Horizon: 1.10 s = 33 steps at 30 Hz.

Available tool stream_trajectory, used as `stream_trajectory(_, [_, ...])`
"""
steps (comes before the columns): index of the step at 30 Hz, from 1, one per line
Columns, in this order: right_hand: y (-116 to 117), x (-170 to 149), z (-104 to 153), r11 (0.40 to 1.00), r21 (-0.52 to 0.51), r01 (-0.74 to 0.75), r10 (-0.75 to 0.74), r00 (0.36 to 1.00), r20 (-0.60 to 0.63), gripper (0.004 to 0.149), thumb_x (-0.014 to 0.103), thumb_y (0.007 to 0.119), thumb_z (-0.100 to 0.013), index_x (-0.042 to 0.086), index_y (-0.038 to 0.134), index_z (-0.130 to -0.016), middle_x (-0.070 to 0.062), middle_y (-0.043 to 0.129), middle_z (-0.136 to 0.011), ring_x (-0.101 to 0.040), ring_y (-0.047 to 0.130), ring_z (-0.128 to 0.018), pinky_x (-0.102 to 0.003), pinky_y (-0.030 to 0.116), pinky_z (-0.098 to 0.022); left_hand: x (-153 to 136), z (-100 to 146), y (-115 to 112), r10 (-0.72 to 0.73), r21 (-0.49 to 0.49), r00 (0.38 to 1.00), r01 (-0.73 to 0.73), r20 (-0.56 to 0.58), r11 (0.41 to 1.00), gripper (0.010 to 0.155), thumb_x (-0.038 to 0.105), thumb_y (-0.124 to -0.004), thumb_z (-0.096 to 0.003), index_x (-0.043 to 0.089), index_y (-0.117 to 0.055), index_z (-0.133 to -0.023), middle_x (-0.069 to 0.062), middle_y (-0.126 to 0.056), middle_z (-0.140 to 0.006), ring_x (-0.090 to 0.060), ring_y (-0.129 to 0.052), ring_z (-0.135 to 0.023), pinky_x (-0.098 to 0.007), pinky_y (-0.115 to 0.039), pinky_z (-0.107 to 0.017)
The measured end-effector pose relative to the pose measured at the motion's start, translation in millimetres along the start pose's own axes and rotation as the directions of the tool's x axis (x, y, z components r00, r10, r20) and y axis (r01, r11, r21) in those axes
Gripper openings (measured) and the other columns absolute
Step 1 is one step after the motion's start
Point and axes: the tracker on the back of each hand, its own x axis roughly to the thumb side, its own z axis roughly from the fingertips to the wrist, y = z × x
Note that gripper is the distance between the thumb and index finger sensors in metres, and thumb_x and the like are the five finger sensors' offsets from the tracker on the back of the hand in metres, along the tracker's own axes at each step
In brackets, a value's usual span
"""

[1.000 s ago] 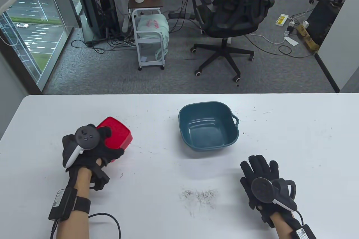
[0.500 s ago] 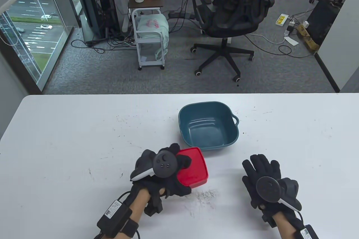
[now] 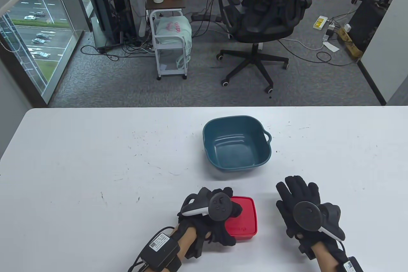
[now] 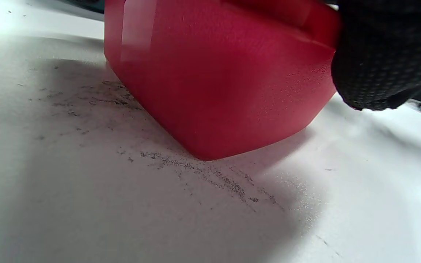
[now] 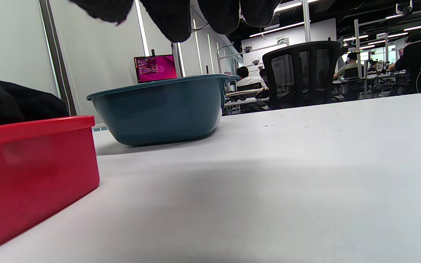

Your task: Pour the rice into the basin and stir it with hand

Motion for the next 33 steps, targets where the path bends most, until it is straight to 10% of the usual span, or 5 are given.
stream_trajectory(9, [-2, 0, 1, 1.000, -0.011, 0.006, -0.006, 1.000, -0.009, 0.062, 0.044, 0.071, -0.039, 0.017, 0.074, -0.095, -0.021, 0.064, -0.104, -0.049, 0.062, -0.097, -0.077, 0.047, -0.063, -40, 72, 26, 0.328, 0.328, 0.943, -0.327, 0.052, 0.887, 0.122, 0.079, -0.084, -0.0213, 0.018, -0.040, -0.116, -0.028, -0.030, -0.121, -0.060, -0.036, -0.109, -0.078, -0.046, -0.075])
stream_trajectory(23, [8, 8, -4, 0.999, 0.033, -0.013, 0.013, 1.000, -0.001, 0.062, 0.044, 0.071, -0.040, 0.016, 0.074, -0.095, -0.021, 0.064, -0.104, -0.049, 0.063, -0.097, -0.077, 0.047, -0.062, -66, 35, -34, 0.076, -0.071, 0.948, -0.103, -0.309, 0.992, 0.134, 0.079, -0.086, -0.0159, 0.025, -0.018, -0.118, -0.026, 0.009, -0.114, -0.064, 0.008, -0.100, -0.086, -0.008, -0.061])
stream_trajectory(33, [-5, 59, 2, 0.996, -0.069, 0.061, -0.053, 0.992, 0.114, 0.063, 0.044, 0.071, -0.040, 0.016, 0.073, -0.095, -0.023, 0.064, -0.104, -0.051, 0.066, -0.094, -0.075, 0.054, -0.061, -64, 22, -45, 0.146, -0.096, 0.937, -0.185, -0.318, 0.978, 0.130, 0.079, -0.085, -0.0172, 0.036, -0.016, -0.117, -0.023, 0.012, -0.115, -0.063, 0.009, -0.101, -0.085, -0.006, -0.062])
